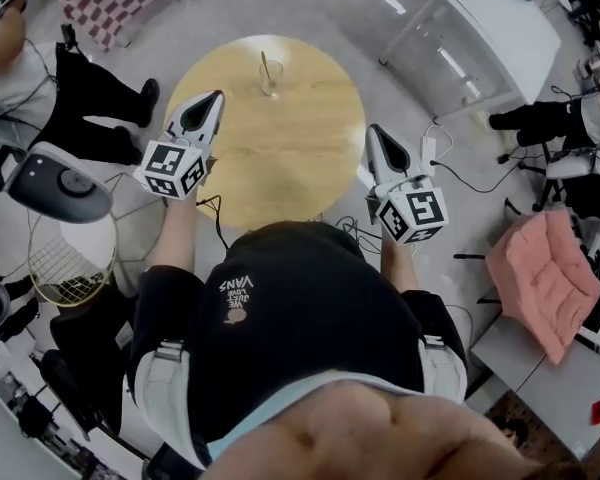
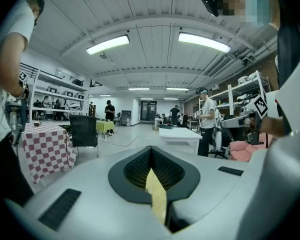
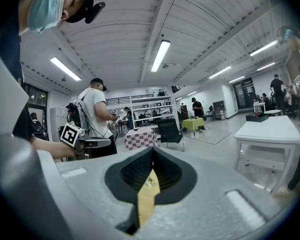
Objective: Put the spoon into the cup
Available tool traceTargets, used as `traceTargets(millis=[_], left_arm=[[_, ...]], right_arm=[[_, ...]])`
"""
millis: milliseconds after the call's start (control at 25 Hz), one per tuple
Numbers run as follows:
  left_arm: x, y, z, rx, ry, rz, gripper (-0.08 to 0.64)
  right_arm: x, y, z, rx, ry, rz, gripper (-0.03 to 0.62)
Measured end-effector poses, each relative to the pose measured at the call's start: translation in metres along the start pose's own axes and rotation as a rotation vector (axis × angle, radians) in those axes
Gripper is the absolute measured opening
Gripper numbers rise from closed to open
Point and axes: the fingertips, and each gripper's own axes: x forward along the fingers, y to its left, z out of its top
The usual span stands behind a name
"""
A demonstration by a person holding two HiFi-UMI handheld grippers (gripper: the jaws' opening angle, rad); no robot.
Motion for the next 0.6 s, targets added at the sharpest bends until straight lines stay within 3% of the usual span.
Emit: traceTargets(millis=[600], left_arm=[[-0.038,-0.026,0.022,-0.004,-0.074,0.105,0.008]], right_arm=[[0.026,0.002,0.006,-0.028,0.007,0.149,-0.002]])
